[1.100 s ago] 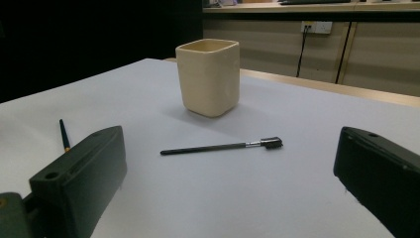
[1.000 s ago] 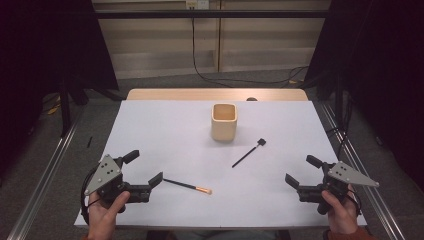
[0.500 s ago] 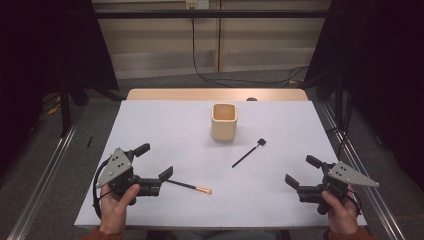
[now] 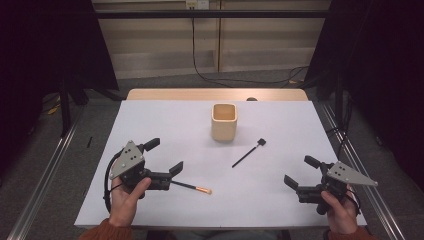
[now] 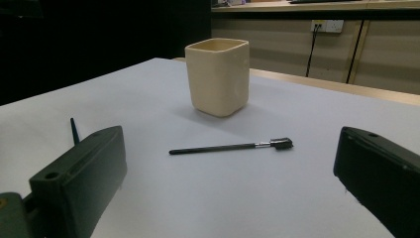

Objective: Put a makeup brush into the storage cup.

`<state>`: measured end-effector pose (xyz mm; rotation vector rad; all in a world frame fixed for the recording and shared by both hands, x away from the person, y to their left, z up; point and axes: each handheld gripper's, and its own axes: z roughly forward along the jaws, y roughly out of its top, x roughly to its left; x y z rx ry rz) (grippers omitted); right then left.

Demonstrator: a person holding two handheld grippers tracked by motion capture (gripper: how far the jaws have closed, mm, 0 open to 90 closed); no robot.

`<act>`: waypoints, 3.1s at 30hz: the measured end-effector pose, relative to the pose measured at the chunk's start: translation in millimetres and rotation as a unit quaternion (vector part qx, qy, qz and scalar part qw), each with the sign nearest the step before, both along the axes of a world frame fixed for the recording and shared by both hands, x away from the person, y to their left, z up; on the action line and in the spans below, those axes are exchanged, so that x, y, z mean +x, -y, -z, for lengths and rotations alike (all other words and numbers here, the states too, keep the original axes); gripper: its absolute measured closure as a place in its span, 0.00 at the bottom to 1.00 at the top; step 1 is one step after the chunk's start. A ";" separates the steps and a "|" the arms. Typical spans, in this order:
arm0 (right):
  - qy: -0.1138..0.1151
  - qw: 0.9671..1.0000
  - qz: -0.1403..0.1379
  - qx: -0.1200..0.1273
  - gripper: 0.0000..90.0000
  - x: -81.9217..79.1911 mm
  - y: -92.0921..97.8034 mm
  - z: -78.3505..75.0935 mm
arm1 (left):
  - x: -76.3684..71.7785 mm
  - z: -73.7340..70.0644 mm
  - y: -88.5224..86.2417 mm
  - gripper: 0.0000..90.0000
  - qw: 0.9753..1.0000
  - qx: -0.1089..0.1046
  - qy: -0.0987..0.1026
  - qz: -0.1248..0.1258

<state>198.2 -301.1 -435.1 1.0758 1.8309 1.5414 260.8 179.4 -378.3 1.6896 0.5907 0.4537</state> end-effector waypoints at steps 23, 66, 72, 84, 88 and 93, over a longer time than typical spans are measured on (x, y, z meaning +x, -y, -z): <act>-0.002 1.000 -0.002 0.001 0.00 0.0 0.3 0.1 | 22.8 -5.9 35.2 0.04 0.999 -0.001 -0.024 0.021; -0.008 1.000 -0.010 -0.001 0.00 0.2 -0.7 0.8 | 56.0 -1.7 67.5 0.05 0.927 0.306 -0.151 0.154; -0.007 1.000 -0.012 -0.004 0.00 0.5 -0.6 1.0 | 56.4 3.7 70.0 0.05 0.914 0.331 -0.157 0.176; -0.009 1.000 -0.017 -0.004 0.00 0.8 -1.6 1.3 | 53.5 20.4 74.4 0.09 0.885 0.383 -0.162 0.212; -0.009 1.000 -0.020 -0.005 0.00 1.0 -1.9 1.5 | 57.9 25.1 73.7 0.08 0.880 0.383 -0.182 0.213; -0.012 1.000 -0.021 -0.006 0.00 1.5 -2.4 1.8 | 63.6 31.9 75.9 0.10 0.870 0.385 -0.207 0.228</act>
